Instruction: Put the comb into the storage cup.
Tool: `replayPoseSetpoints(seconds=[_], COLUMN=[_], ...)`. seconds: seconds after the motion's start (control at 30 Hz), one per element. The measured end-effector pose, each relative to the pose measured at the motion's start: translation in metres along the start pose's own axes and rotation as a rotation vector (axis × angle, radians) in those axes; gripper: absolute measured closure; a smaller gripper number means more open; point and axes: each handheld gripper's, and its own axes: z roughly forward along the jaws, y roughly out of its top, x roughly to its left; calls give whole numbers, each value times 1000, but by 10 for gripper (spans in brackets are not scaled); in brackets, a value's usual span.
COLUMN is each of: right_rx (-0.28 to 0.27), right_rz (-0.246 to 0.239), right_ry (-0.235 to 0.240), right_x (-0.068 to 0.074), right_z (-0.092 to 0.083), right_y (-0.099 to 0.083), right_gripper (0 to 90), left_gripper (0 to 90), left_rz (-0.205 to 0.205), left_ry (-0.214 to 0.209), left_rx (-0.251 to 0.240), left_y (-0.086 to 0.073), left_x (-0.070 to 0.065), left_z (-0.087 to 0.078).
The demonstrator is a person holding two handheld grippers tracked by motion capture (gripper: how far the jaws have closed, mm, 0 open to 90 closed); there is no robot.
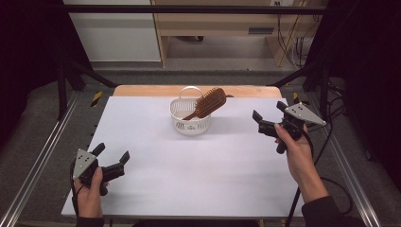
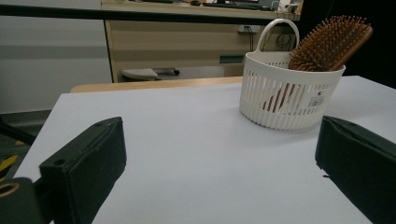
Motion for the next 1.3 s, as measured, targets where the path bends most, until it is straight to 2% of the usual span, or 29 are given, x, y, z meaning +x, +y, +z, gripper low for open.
replayPoseSetpoints(seconds=[0.13,0.43,0.63,0.87,1.3], right_rx=[0,-22,-28,-36,-15], right_rz=[-3,14,22,38,46], right_ry=[-1,-12,-35,-58,-65], right_x=[-2,-9,-17,-25,-31], right_z=[-5,-20,-30,-42,-61], right_y=[-3,-12,-21,-29,-54], right_gripper=[33,31,31,31,31], left_gripper=[20,20,21,21,22], left_rz=[8,32,39,41,33], left_ry=[-21,-11,-23,-24,-22], left_rx=[0,2,5,4,3], left_y=[1,1,0,-1,-2], left_x=[-1,-2,-5,-3,-2], left_z=[0,-1,-6,-16,-16])
